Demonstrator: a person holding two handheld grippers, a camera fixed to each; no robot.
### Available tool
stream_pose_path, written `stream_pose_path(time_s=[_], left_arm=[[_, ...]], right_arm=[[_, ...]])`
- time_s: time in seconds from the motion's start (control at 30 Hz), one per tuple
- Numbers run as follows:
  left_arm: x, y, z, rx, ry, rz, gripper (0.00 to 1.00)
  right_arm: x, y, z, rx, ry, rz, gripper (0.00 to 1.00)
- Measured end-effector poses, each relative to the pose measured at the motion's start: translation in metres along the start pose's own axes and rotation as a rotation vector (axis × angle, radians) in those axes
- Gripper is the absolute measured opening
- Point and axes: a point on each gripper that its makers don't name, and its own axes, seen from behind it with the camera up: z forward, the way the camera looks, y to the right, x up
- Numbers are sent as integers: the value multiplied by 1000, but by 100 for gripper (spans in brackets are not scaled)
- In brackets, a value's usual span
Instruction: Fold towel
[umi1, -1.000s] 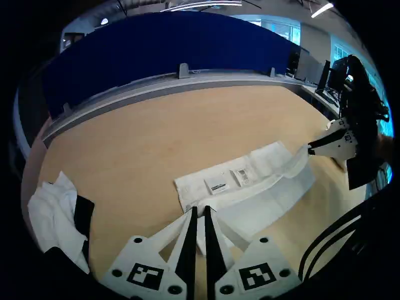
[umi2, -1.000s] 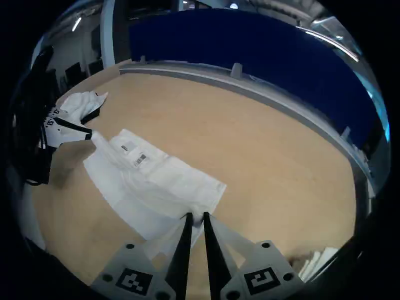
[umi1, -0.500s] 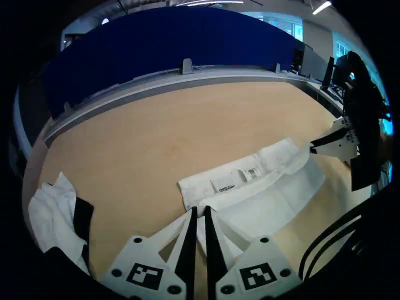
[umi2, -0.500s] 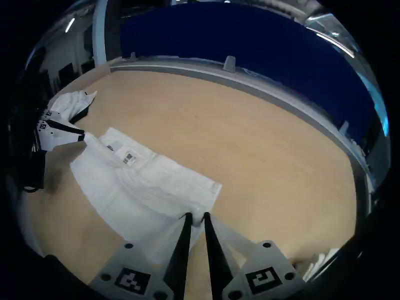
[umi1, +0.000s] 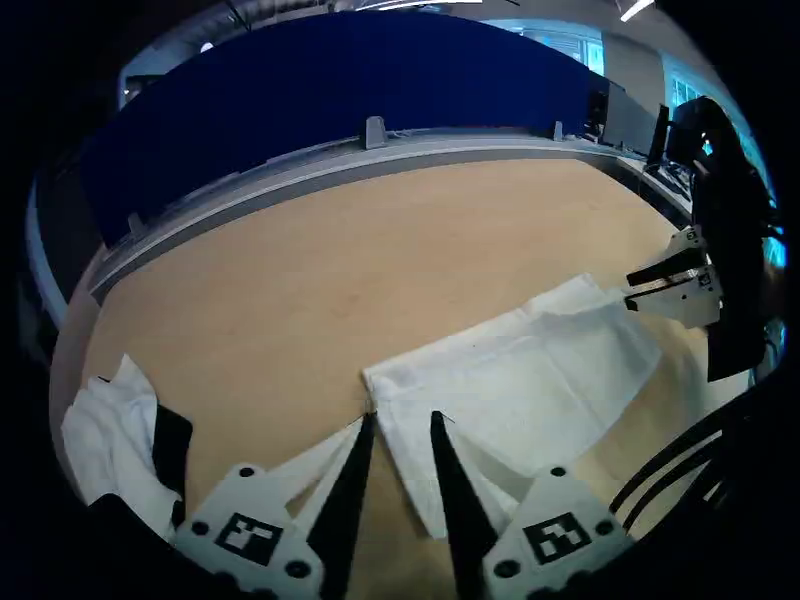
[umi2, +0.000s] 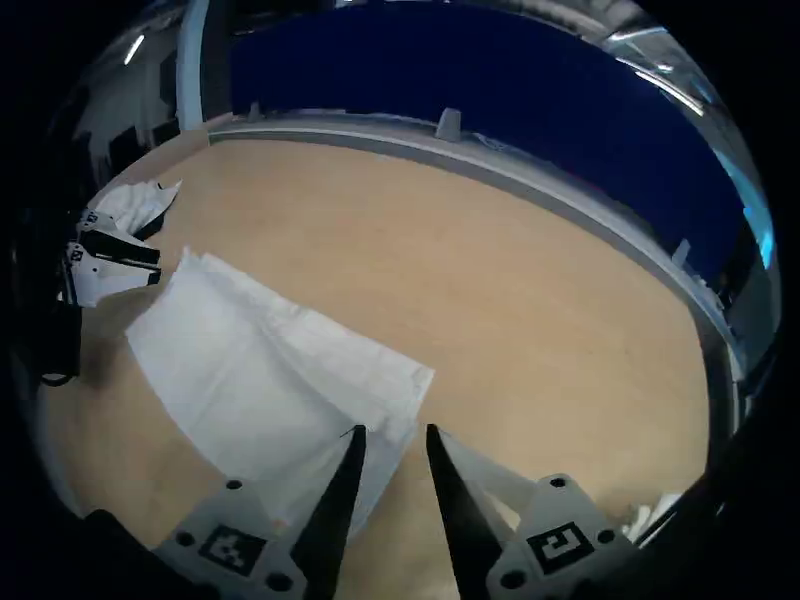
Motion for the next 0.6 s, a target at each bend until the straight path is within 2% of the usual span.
stream_pose_path(time_s=[0.07, 0.13, 0.2, 0.27, 0.6], left_arm=[[0, 0, -1, -4, -3, -8, 59], [0, 0, -2, -7, -7, -14, 76], [-2, -1, -2, -10, -13, -19, 86], [-2, -2, -3, -4, -11, -18, 90], [-5, -7, -12, 21, -11, -23, 91]], right_arm=[[2, 2, -1, -5, 9, 15, 79], [4, 3, -2, -5, 15, 30, 97], [4, 4, -3, -3, 18, 42, 100], [4, 5, -5, 0, 21, 55, 100], [-1, 6, -16, -1, 24, 79, 100]])
